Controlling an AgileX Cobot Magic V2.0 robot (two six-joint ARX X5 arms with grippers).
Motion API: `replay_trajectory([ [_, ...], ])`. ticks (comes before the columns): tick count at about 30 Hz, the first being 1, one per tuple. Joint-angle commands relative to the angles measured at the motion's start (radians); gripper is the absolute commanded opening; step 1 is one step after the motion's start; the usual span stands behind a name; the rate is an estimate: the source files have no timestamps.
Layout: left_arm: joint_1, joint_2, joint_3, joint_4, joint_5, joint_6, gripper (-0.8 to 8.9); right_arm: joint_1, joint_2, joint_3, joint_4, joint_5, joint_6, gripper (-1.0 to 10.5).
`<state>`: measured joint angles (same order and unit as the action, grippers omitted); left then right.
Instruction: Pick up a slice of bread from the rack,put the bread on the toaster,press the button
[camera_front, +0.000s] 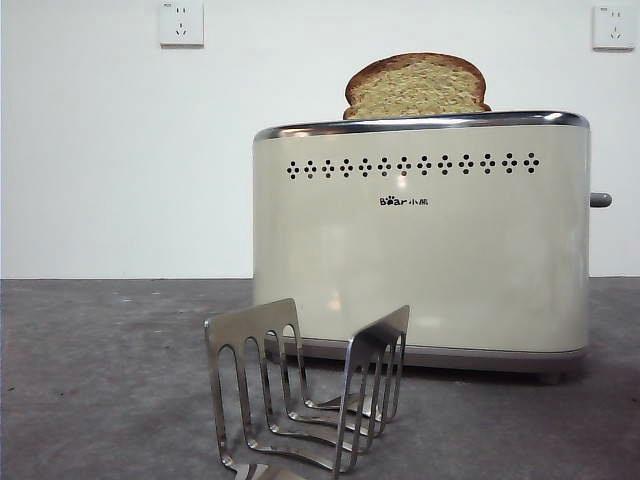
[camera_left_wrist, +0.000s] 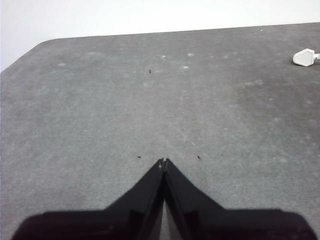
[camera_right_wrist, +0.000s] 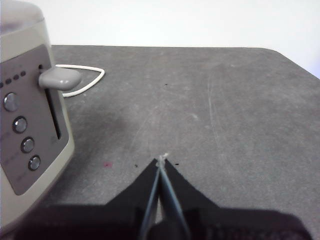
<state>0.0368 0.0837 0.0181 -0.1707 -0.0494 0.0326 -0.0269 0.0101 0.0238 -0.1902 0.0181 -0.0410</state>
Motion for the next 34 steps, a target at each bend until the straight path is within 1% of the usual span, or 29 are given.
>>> replay_trajectory([
  [1, 0.003, 0.003, -0.011, 0.008, 0.001, -0.006, -0.03, 0.002, -0.003, -0.010, 0.004, 0.001, -0.006, 0.0],
  [14, 0.003, 0.003, -0.011, 0.008, 0.001, -0.006, -0.03, 0.021, -0.003, -0.010, 0.004, 0.001, -0.006, 0.0],
  [34, 0.003, 0.003, -0.011, 0.008, 0.001, -0.006, -0.03, 0.021, -0.002, -0.010, 0.004, 0.001, -0.006, 0.0],
])
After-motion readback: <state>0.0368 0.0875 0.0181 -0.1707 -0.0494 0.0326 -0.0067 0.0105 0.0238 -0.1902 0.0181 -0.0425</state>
